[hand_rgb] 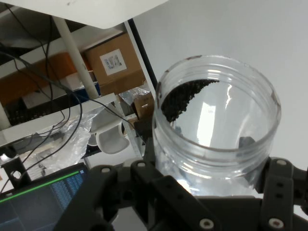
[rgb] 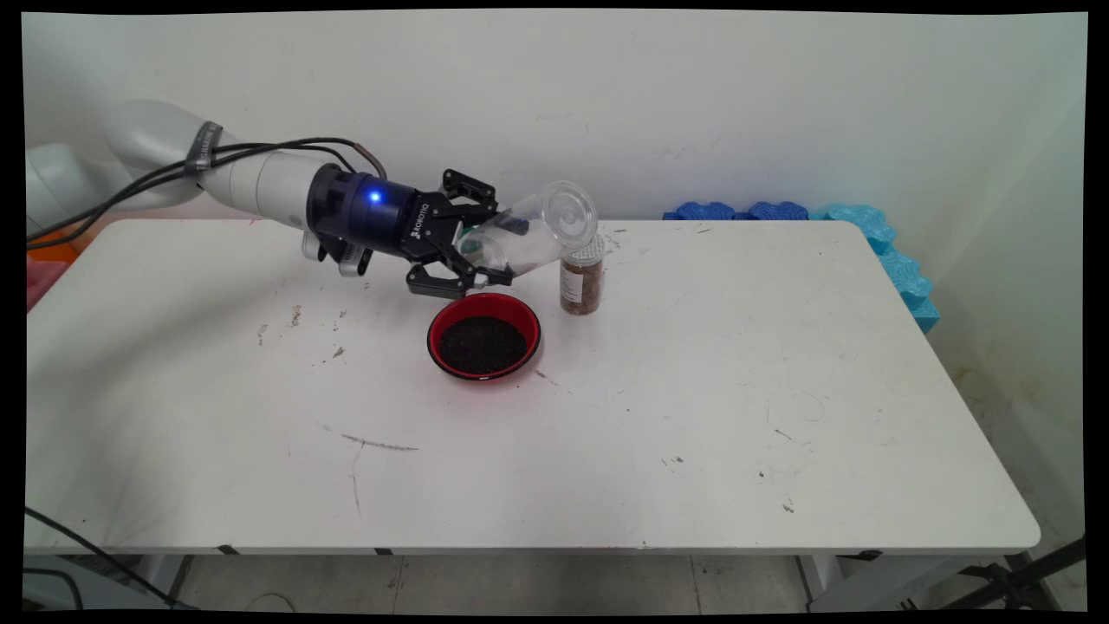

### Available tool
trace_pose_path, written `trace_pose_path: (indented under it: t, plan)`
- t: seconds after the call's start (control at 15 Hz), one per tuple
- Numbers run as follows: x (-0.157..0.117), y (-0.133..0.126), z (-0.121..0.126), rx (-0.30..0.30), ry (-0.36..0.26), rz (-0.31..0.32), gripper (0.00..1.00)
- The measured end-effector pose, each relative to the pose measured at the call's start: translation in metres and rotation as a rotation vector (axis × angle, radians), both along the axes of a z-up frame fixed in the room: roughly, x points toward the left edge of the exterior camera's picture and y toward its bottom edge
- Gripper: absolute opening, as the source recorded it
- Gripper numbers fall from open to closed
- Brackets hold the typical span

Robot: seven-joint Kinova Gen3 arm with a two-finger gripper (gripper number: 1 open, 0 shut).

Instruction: Pour the black seasoning powder in the red bowl

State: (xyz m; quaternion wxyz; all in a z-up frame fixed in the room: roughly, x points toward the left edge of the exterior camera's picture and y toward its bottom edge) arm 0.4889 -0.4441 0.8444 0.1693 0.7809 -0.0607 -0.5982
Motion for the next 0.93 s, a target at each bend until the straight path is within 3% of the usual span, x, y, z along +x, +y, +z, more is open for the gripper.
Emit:
trace_pose_path:
  t: [0.93]
  plan:
    - [-0.0023, 0.0005, 0.0007, 0.042, 0.022, 0.04, 0.0]
